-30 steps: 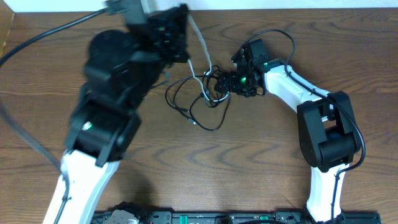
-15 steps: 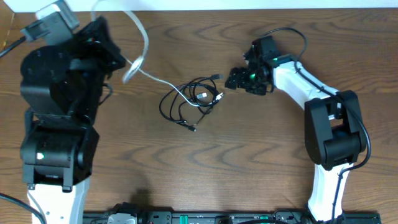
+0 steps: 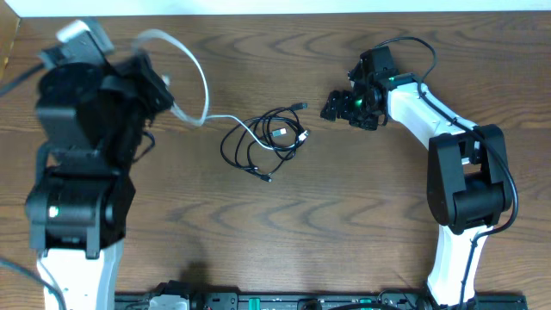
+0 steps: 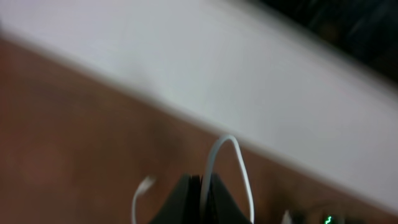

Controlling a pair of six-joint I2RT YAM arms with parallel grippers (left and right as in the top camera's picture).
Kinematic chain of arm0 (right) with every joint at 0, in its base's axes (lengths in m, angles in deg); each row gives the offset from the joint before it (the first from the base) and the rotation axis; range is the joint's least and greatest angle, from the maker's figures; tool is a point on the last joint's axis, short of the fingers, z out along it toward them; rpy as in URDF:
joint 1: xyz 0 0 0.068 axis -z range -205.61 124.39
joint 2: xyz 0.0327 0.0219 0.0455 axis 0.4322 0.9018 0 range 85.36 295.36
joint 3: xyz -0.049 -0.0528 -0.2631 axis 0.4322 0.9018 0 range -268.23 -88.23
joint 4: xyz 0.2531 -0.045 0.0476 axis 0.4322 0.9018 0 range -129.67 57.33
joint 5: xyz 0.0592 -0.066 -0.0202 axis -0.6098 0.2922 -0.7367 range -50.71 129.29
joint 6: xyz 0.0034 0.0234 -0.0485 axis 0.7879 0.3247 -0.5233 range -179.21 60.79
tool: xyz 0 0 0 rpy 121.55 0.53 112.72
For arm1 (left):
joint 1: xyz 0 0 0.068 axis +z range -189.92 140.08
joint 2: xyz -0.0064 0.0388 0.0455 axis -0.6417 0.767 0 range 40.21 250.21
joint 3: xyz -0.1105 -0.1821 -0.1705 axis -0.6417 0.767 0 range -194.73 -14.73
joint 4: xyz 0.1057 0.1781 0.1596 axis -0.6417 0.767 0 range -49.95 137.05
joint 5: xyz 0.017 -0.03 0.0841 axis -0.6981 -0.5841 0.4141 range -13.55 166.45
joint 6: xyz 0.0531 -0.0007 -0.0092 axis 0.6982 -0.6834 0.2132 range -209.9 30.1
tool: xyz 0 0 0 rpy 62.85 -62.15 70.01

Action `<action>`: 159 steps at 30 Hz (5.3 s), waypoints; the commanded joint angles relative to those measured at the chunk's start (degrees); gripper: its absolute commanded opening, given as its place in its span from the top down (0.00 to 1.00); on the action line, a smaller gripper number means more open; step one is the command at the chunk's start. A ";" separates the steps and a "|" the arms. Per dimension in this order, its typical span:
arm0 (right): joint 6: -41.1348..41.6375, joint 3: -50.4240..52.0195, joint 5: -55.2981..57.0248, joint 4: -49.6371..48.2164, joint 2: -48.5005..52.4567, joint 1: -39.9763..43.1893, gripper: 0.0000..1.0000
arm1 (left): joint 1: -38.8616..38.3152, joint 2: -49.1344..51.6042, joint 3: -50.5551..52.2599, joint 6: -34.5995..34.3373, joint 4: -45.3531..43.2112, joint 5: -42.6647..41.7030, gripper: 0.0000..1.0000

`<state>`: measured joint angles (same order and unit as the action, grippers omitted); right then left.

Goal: Untangle cables

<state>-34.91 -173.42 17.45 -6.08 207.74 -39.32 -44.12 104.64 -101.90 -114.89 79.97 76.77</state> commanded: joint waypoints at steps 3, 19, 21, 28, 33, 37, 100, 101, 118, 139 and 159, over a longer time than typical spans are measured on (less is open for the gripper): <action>-0.83 2.05 4.85 0.92 3.54 0.13 0.15 | 0.28 8.94 -0.31 -1.51 14.49 -0.70 0.92; -1.66 2.05 4.90 0.68 3.54 0.11 0.09 | 0.22 27.61 -0.33 -1.38 24.52 0.72 0.41; -1.66 2.05 5.03 0.44 3.54 0.11 0.09 | 0.22 27.65 -0.33 -0.17 24.33 -2.12 0.36; -2.29 2.05 4.72 -0.15 3.54 -0.46 0.05 | -0.66 29.90 1.03 1.36 22.25 -11.80 0.36; -6.56 2.05 -3.06 -1.46 3.54 -1.51 0.08 | -5.25 32.81 3.21 1.33 19.80 -12.13 0.42; -6.03 2.05 -3.08 -1.27 3.54 -1.73 0.08 | -10.60 35.65 3.43 2.58 14.99 -12.11 0.42; -5.73 2.05 2.25 0.31 3.54 0.11 0.09 | -22.14 56.76 3.50 -33.42 3.08 -6.23 0.55; -5.73 2.05 2.25 0.31 3.54 0.11 0.09 | -22.14 57.00 3.50 -33.42 2.84 -6.23 0.58; -6.60 2.03 -1.73 -0.04 3.52 0.13 0.09 | -20.31 47.47 2.19 -22.58 1.44 -5.42 0.93; -16.70 1.51 -17.77 -0.09 -18.14 -0.31 0.05 | -20.35 30.71 2.19 5.40 -5.53 -7.80 0.92; -6.93 1.64 -5.62 -0.24 -13.51 -3.96 0.17 | -15.93 30.60 2.19 6.86 -10.21 -37.46 0.93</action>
<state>-45.75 -171.76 8.12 -6.26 191.94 -43.10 -61.65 136.53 -98.76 -106.19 71.03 48.82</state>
